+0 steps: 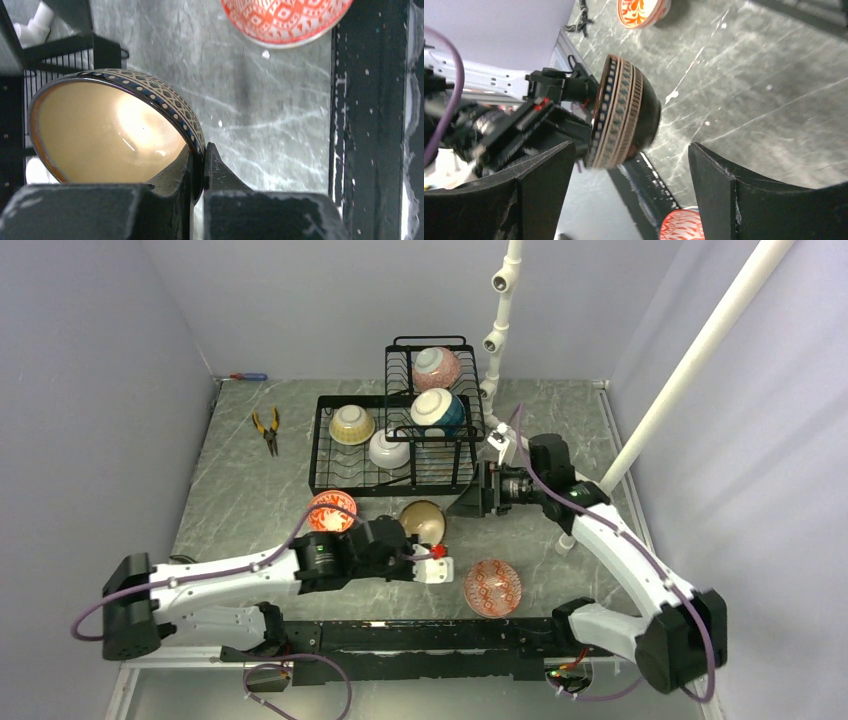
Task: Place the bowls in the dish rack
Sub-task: Pick up the bowl from the dish rack.
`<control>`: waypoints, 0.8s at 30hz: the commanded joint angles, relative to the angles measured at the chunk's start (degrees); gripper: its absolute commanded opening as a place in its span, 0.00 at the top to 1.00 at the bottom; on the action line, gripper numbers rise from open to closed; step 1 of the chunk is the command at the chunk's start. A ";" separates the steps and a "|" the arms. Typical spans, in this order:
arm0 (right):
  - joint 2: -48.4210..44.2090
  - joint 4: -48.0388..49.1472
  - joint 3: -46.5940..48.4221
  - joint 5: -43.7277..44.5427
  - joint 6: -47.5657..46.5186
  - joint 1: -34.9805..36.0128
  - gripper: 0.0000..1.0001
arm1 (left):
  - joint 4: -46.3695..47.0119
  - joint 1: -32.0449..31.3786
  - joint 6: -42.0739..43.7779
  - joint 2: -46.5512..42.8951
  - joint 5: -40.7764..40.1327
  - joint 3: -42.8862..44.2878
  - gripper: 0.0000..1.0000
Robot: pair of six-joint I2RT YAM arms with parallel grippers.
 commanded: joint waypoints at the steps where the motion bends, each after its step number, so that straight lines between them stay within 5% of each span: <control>1: -7.17 1.14 0.69 5.57 -9.40 -0.31 0.12 | -3.43 0.45 -1.90 -8.42 0.29 -1.31 0.97; 5: -12.12 7.20 -3.34 6.35 -12.82 -0.31 0.01 | -8.27 0.49 -0.91 -13.46 3.52 -3.01 0.97; 12: -24.90 26.66 -16.25 -4.03 -23.03 -0.05 0.00 | -16.14 0.50 2.83 -16.43 8.85 -3.93 0.97; 18: -30.11 9.57 -13.71 -13.18 -57.85 2.87 0.00 | -21.20 0.49 11.47 -13.18 13.49 -2.41 0.97; 24: -28.86 2.67 -11.09 -9.20 -75.36 10.99 0.00 | -20.60 0.41 20.70 -9.80 17.24 0.13 0.97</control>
